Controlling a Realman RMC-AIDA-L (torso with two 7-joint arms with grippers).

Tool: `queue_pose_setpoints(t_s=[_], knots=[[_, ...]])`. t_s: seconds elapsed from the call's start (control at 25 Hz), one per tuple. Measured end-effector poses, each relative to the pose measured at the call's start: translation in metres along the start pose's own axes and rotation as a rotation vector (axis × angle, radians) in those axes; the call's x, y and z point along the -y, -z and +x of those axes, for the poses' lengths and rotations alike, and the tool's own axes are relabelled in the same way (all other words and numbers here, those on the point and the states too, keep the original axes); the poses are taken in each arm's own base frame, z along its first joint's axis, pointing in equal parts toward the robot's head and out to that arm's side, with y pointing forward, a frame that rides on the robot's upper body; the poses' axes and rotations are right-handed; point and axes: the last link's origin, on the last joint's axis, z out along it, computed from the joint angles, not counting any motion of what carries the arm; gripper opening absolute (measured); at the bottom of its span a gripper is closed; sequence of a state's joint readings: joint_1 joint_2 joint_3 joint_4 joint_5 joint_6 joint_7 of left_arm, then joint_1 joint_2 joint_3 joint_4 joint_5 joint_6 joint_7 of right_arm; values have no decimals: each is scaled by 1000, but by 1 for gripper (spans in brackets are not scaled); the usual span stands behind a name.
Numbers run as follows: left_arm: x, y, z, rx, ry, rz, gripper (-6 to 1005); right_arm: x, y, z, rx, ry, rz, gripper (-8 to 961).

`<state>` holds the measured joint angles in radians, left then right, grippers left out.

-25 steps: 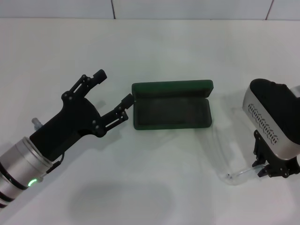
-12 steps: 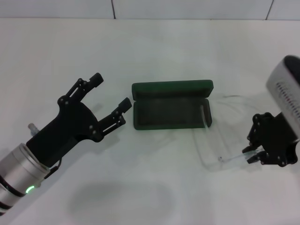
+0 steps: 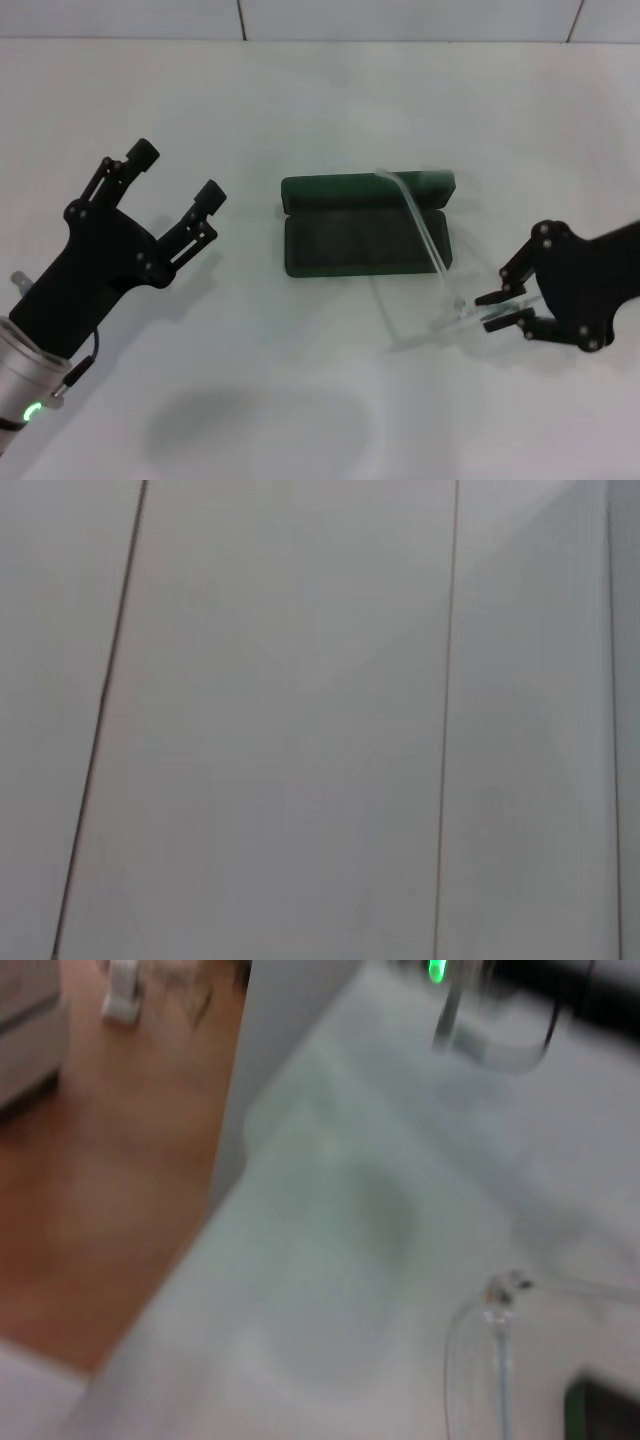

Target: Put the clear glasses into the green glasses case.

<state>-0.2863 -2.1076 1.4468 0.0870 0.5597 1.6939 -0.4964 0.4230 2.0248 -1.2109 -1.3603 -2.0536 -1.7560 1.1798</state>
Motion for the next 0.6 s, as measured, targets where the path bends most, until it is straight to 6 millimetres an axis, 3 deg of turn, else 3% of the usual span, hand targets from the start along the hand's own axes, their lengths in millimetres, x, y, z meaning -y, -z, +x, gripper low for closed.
queue_pose_setpoints(t_s=[0.32,0.6], knots=[[-26,-1,14,-94,43,-190,882,-19,-10,11,258,209,204,124],[-37,-28,24,-93,144,-432,881,-30,-29,13,371,335,266,124]])
